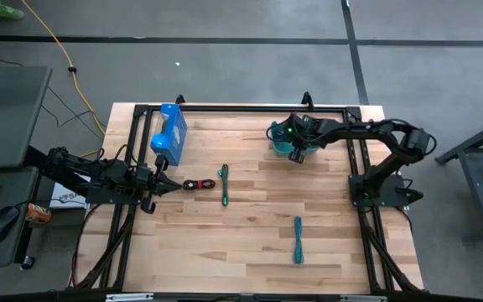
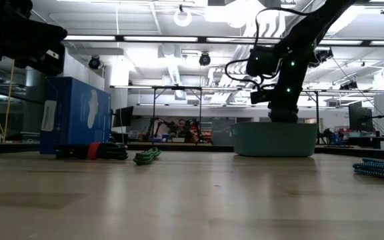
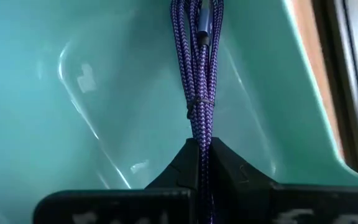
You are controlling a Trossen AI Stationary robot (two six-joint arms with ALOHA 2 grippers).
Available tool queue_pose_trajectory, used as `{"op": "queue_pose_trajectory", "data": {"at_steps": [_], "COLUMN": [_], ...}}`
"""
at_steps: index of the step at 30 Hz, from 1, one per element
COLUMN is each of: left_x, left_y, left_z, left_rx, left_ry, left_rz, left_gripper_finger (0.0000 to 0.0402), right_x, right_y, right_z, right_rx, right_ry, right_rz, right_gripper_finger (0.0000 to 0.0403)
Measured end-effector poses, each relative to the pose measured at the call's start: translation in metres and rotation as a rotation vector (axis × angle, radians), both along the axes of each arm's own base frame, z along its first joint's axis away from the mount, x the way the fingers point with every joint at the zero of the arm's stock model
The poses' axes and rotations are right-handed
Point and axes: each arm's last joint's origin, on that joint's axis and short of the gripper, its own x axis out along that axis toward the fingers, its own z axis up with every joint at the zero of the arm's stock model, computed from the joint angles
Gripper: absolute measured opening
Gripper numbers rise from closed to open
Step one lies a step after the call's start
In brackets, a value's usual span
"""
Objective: Pick and place USB-C Cables
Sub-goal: Put the purple charger cable into the green bin, then put the black charger cable into the green bin
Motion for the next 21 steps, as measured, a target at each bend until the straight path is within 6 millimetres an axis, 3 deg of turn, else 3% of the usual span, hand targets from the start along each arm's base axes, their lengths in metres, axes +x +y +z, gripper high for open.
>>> {"op": "queue_pose_trajectory", "data": {"at_steps": [5,14,21], "left_x": [0.0,0.0,0.0], "left_y": [0.0,0.0,0.0], "left_z": [0.0,-0.0001,0.0], "left_rx": [0.0,0.0,0.0], "left_ry": [0.0,0.0,0.0], "left_rz": [0.0,0.0,0.0], "left_gripper_finger": [0.0,0.0,0.0], "right_x": [-0.0004,-0.0003,-0.0006], "right_y": [-0.0009,-0.0008,-0.0015], "right_z": [-0.0012,-0.0012,-0.0011], "right_rx": [0.016,0.016,-0.007], "right_ry": [-0.012,-0.013,-0.003], "right_rz": [-0.032,-0.032,-0.044], "right_gripper_finger": [0.0003,0.0053,0.0063]}}
